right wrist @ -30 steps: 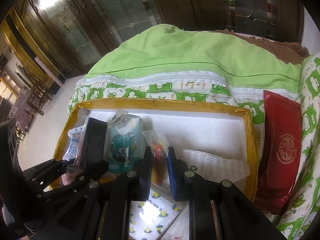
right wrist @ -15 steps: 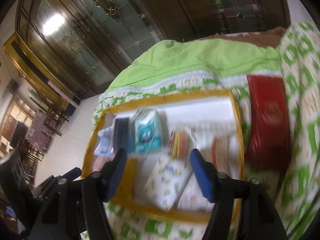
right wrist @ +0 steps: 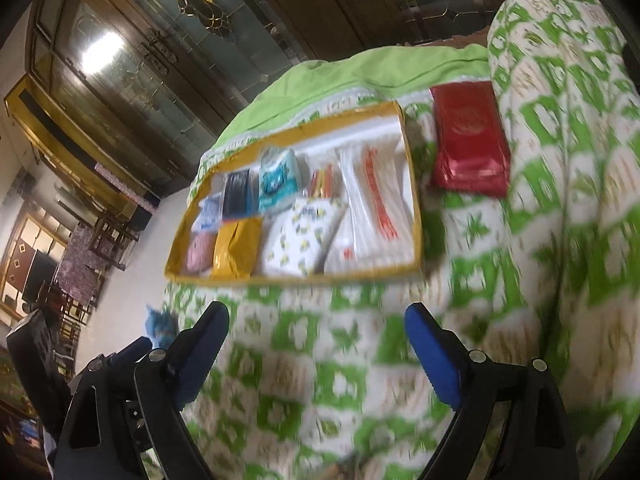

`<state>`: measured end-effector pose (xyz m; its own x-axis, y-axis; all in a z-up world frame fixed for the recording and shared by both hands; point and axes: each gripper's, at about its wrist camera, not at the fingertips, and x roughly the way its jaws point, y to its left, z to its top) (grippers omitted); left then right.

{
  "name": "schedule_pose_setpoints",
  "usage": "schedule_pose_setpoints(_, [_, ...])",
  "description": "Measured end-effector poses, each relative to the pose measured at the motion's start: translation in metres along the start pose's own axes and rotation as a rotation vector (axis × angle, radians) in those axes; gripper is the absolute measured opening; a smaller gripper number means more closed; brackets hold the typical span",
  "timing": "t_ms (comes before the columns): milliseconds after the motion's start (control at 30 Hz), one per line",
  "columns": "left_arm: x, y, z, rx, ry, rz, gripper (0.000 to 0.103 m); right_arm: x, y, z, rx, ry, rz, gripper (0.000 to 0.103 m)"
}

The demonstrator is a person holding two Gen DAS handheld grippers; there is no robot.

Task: Organize soft objects
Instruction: 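Reach both tools down toward the silver sachet and sticks bag on the quilt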

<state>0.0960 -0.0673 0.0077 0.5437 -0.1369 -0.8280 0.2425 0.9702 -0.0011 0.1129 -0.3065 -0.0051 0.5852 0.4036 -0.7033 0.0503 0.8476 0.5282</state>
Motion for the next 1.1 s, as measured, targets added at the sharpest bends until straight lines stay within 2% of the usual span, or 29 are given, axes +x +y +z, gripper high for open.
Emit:
schedule_pose_setpoints(300, [-0.010, 0.011, -0.030, -0.074, -0.007, 0.005, 0.086, -0.019, 0.000, -0.027, -0.025, 0.003, 0.000, 0.092])
schedule_pose_setpoints(400, [-0.015, 0.025, -0.046, -0.131, -0.002, 0.001, 0.086, -0.027, 0.000, -0.031, -0.036, 0.012, 0.013, 0.092])
schedule_pose_setpoints(567, [-0.020, 0.046, -0.063, -0.197, 0.005, 0.000, 0.086, -0.040, 0.002, -0.048, -0.069, 0.096, 0.027, 0.089])
schedule_pose_setpoints(733, [-0.024, 0.055, -0.068, -0.231, 0.000, -0.016, 0.086, -0.042, 0.011, -0.077, -0.131, 0.205, 0.033, 0.080])
schedule_pose_setpoints(800, [-0.026, 0.055, -0.070, -0.229, 0.005, -0.035, 0.086, -0.036, 0.015, -0.084, -0.151, 0.240, 0.029, 0.080])
schedule_pose_setpoints(933, [-0.029, 0.038, -0.077, -0.164, 0.021, -0.085, 0.086, -0.025, 0.014, -0.089, -0.172, 0.277, -0.008, 0.080])
schedule_pose_setpoints(1100, [-0.029, 0.018, -0.090, -0.117, 0.067, -0.151, 0.086, -0.017, 0.017, -0.093, -0.211, 0.297, -0.038, 0.080])
